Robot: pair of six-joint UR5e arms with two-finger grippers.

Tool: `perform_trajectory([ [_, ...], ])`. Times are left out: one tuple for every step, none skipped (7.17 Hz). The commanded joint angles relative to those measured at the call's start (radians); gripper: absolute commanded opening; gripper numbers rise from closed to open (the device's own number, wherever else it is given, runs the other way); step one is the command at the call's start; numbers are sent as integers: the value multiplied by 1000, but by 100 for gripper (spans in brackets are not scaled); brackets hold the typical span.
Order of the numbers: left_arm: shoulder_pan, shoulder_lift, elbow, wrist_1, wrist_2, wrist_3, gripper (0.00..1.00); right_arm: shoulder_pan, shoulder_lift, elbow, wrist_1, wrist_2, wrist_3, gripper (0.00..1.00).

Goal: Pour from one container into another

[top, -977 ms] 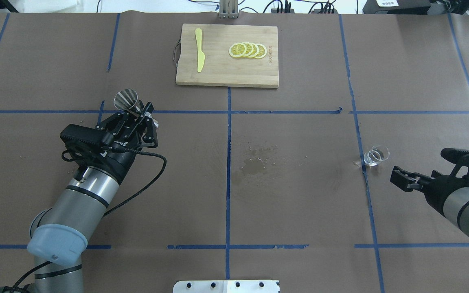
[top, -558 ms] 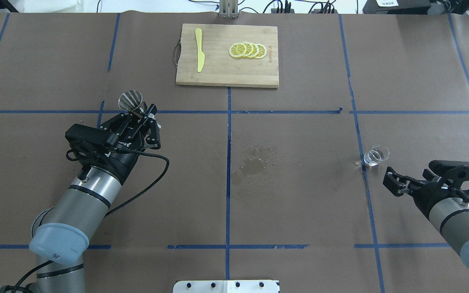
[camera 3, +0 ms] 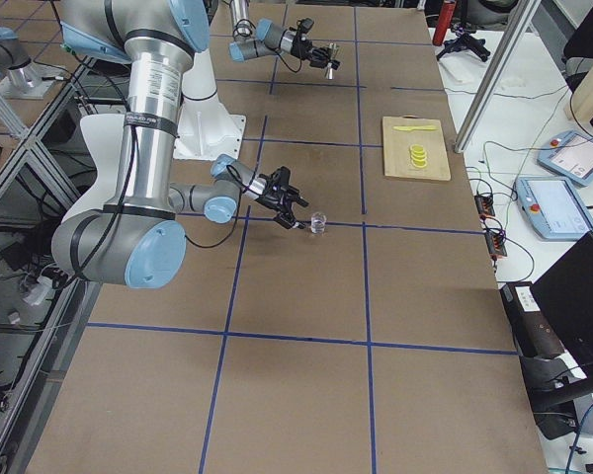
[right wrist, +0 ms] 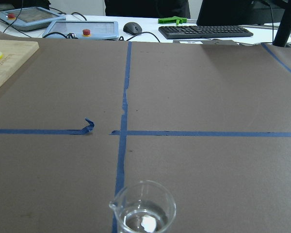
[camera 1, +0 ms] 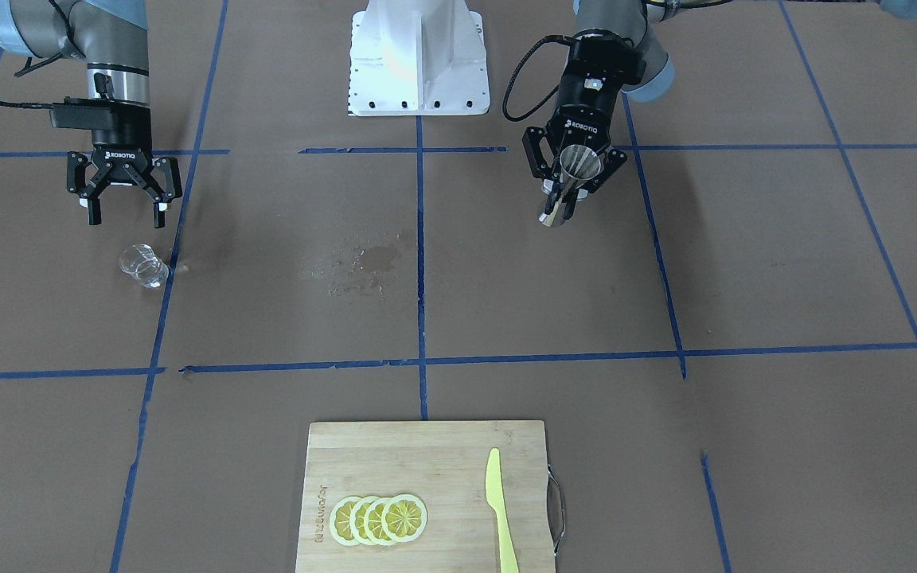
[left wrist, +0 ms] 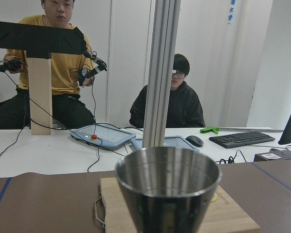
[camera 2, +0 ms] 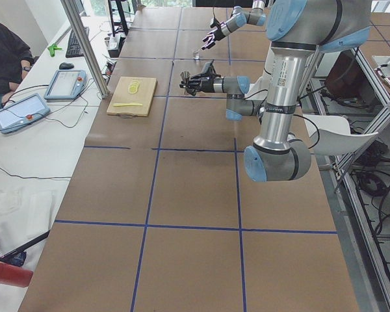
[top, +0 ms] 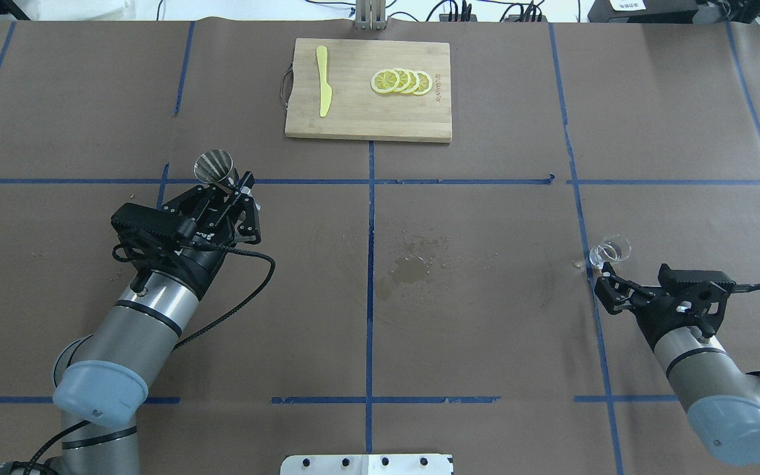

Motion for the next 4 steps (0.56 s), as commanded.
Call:
perform_trajectory([
  [-1,2,7,0,0,0,0,-1,73,-79,0,-28,-1,100],
  [-1,3,8,0,0,0,0,-1,96,-102,0,-32,-3,100],
  [0,3,22,-14,-3,11,0,1,98,-116,0,-32,-3,100],
  [2,0,20,-14,-2,26,0,1,98,-136,0,-46,-1,100],
])
